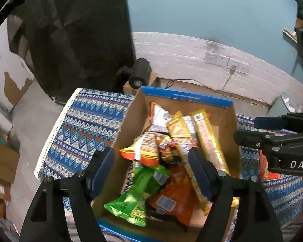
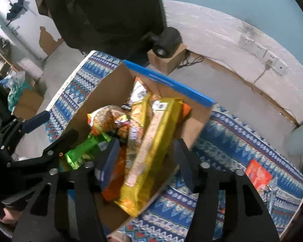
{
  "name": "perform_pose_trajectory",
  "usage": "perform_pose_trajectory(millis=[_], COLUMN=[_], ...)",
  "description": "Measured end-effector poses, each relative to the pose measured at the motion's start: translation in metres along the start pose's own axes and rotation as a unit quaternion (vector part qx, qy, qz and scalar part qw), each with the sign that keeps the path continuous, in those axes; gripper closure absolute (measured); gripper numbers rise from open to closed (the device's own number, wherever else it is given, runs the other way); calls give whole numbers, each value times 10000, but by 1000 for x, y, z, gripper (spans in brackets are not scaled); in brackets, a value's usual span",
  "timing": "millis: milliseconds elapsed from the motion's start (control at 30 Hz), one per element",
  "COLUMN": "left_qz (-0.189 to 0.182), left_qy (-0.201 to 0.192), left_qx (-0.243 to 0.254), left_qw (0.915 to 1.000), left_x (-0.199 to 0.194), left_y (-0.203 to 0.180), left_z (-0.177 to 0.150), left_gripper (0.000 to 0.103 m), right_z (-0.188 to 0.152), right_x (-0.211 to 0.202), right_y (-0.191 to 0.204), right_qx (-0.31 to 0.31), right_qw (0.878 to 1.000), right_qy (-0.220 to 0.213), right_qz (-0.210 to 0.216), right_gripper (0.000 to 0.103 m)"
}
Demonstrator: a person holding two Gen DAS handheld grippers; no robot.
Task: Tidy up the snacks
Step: 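Move both grippers back over the red bag and silver pack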
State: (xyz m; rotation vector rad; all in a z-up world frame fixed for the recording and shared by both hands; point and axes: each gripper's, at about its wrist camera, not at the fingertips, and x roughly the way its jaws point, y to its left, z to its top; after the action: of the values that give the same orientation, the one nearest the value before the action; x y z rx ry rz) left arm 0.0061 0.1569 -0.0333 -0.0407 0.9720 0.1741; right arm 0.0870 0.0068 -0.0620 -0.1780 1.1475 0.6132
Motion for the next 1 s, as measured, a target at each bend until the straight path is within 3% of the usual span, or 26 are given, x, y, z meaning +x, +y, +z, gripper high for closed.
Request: perform_pose_trajectory(millis=[467,800,1000], left_qz=[-284,-479,-639], left_qy=[84,281,380], left_qx=[670,1146,1381], left_qw=[9973,9919,9876], left_x=[-9,-1,5], left_y=[-76,-135,-172], left_z=[-2,-11,-15], left_gripper=[22,22,22], right_z=[-52,-100,-121], right_x=[-40,-62,-66], right_y=[-74,-143,-183], right_qx=[167,132,359], right_qw=[9990,9945,9927], right_qy=[15,143,122], right_qz=[-418,-1025,-1142], right_gripper=[32,32,32])
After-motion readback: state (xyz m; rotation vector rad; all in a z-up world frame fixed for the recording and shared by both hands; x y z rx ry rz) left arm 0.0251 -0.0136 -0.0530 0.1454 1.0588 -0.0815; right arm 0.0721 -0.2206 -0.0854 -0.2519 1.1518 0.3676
